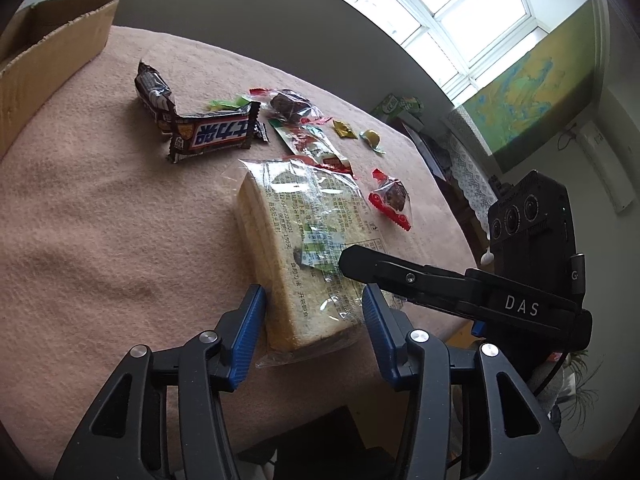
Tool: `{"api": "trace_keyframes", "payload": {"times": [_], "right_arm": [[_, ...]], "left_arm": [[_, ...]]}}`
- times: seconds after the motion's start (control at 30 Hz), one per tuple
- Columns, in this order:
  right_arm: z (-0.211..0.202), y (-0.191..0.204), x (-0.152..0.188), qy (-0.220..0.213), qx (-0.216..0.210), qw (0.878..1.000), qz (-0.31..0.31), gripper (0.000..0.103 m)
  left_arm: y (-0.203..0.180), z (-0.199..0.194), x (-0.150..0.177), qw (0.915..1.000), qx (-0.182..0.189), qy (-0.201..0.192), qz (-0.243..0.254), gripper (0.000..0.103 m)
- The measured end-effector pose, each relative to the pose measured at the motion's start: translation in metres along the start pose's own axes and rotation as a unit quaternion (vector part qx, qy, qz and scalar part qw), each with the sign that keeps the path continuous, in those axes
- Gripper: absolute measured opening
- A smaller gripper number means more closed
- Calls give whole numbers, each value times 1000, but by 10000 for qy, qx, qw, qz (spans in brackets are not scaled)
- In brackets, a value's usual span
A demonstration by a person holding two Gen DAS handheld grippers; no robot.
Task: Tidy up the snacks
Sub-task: 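Move the right tool to the wrapped bread loaf and close on it, then carry the bread loaf with the right tool into the cardboard box and release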
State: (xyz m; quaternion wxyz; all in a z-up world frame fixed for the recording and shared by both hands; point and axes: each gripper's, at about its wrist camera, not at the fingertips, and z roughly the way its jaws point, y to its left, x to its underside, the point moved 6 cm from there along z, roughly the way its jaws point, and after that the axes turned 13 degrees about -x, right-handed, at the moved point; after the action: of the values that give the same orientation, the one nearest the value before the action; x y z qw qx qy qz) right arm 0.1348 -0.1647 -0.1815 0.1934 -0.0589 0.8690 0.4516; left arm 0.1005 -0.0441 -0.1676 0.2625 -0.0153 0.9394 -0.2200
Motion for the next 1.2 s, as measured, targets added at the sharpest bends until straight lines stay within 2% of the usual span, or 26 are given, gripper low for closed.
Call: {"api": "trace_keyframes", "payload": {"times": [0.23,0.5,0.87,1.2], "right_arm": [[3,22,-2,0,-99,9998,-152,48],[27,77,-20,101,-280,9975,-648,48],[104,160,-47,458,-608,9885,-1306,48],[172,194,-63,815,-688,9821,-1550,48]], "left_arm": [[5,-15,-3,9999,-36,-155,-30,48],[26,-53,-20,9983,-155,-557,-110,48],[100,-110,-58,9904,-591,-1158,-477,48],[169,-122,-77,9832,-972,-1295,-839,48]]}}
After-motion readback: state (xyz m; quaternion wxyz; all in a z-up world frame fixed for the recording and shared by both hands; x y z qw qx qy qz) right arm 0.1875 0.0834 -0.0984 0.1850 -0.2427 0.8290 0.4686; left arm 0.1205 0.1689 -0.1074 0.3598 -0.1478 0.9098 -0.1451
